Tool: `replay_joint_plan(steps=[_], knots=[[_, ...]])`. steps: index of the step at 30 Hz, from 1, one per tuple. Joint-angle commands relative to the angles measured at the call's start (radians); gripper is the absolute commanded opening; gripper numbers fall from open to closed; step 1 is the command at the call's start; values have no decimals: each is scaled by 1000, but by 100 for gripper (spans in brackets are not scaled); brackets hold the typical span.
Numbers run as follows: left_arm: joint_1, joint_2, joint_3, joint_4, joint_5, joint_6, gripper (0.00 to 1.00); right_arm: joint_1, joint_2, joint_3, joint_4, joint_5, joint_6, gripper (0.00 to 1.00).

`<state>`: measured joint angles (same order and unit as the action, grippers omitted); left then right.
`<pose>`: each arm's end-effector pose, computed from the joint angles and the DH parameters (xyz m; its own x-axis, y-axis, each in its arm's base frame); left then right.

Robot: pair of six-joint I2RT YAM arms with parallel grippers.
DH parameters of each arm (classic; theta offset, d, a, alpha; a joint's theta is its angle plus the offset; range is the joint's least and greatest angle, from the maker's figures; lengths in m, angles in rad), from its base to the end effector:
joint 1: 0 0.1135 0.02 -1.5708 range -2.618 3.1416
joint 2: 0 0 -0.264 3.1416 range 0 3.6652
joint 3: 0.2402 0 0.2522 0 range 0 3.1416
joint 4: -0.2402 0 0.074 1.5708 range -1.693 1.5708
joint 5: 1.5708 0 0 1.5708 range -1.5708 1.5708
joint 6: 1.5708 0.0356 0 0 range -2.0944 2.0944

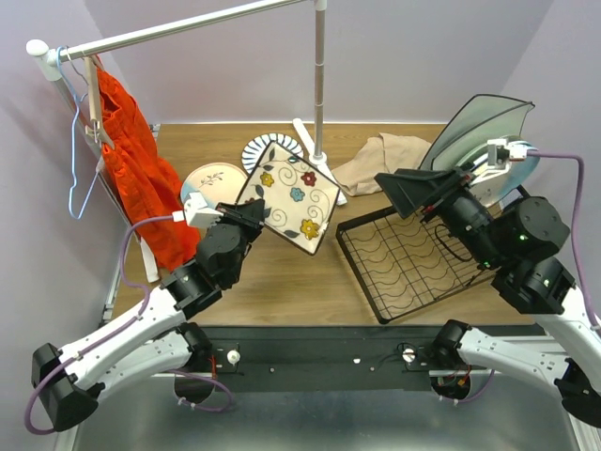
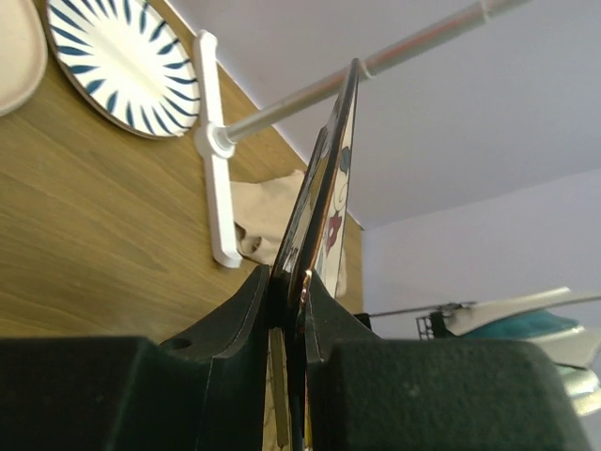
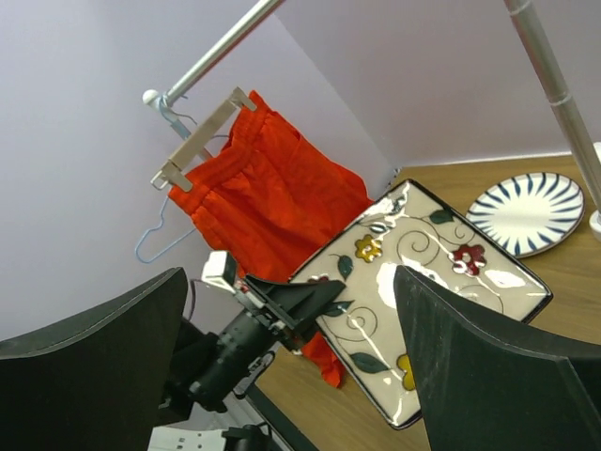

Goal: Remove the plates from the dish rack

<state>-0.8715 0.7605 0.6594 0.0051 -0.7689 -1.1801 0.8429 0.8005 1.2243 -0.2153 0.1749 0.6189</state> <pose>0.1333 -0.1200 0.3209 -0.1201 -0.8896 -0.4407 -0.0172 0.4457 -0.8950 0.0987 0.1015 0.4810 -0.2486 0.5797 -0.7760 -0.5865 0.5475 0.5969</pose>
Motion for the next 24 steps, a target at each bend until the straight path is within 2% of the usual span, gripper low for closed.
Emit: replay_joint_plan(steps=[1, 8, 20, 24], knots=[[71, 20, 10, 208, 16, -115, 0, 1, -29, 0, 24, 21, -16, 99], [166, 91, -33, 248, 111, -131, 0, 1, -56, -6, 22, 32, -34, 99], [250, 200, -104, 314, 240, -194, 0, 1, -98, -16, 22, 43, -39, 99], [267, 226, -118, 319, 244, -199, 0, 1, -103, -20, 22, 44, -41, 99]])
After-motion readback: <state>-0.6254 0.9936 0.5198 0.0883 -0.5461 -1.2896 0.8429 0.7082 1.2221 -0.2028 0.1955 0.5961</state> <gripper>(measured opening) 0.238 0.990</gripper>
